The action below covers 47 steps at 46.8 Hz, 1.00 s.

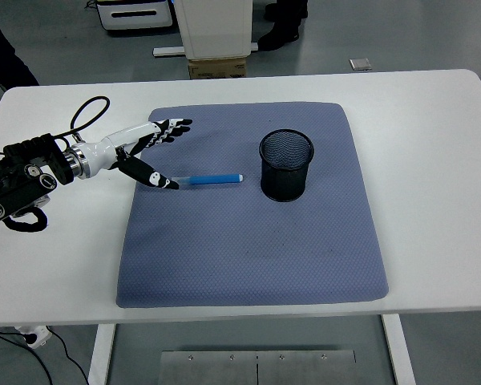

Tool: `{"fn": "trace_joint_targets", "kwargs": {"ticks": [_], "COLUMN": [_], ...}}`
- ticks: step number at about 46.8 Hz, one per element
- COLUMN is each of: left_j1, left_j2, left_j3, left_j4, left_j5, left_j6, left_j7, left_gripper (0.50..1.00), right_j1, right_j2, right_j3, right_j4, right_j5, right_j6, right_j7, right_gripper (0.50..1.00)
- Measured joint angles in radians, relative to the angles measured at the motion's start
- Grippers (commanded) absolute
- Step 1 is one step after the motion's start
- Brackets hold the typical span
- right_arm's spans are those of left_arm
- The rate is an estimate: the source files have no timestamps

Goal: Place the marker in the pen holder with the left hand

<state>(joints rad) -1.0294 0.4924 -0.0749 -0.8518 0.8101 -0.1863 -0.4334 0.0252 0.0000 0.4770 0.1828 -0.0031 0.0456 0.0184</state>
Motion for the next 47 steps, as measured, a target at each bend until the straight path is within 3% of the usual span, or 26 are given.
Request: {"fn": "trace_joint_targets", "kwargs": {"ticks": [14, 24, 34, 47], "left_j1": [-0.097, -0.162, -0.173, -0.173], "left_j2": [-0.016, -0.068, -0.084, -0.111], "left_j3": [0.122, 0.213, 0.265, 0.267], "left_j4": [-0.030, -0.032, -0.030, -0.030], "left_j5": [0.024, 0.130, 0.141, 0.141], "left_j6": [0.021, 0.072, 0.076, 0.130], "left_j7": [0.008, 0.037, 0.039, 0.089], "left_gripper": [1.000, 1.000, 1.000, 1.000], "right_j1": [-0.001, 0.000, 0.000, 0.000], "right_j2": [0.000, 0.000, 0.000, 0.000], "right_j3": [0.000, 0.000, 0.000, 0.000], "right_j4": [0.000, 0.000, 0.000, 0.000], "right_j5": [0.000, 0.000, 0.000, 0.000], "right_j6": [0.000, 0.001, 0.001, 0.000], "right_j7": [0.000, 0.000, 0.000, 0.000], "right_gripper": [1.000, 1.000, 1.000, 1.000]}}
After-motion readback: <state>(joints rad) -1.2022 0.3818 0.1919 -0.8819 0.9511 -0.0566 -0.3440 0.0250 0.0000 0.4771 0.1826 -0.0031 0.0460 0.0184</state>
